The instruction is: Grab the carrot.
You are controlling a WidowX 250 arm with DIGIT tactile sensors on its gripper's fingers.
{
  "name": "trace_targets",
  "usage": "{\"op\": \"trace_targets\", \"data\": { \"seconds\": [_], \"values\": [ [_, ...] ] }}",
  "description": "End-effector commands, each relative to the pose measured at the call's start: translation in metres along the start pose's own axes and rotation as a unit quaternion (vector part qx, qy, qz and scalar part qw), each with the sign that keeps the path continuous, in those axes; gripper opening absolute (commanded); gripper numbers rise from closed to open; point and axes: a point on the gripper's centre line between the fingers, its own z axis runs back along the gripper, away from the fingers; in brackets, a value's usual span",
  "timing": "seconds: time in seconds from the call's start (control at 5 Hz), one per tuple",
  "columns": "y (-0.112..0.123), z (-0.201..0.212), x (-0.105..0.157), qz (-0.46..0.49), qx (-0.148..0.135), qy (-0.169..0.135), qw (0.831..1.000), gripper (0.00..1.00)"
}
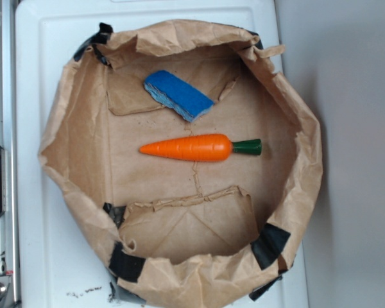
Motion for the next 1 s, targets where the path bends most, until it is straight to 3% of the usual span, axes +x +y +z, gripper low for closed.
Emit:
{"op": "trace_targets", "data": {
  "seconds": [0.0,0.2,0.6,0.8],
  "values": [
    [0.000,0.000,0.000,0.000,0.000,0.000,1.000,1.00],
    [0.005,0.005,0.000,-0.005,-0.018,-0.003,1.000,1.00],
    [0.006,0.018,-0.019,-0.011,-0.021,-0.034,0.999,1.00],
    [0.008,0.019,-0.015,-0.002,-0.022,-0.027,0.999,1.00]
  ]
}}
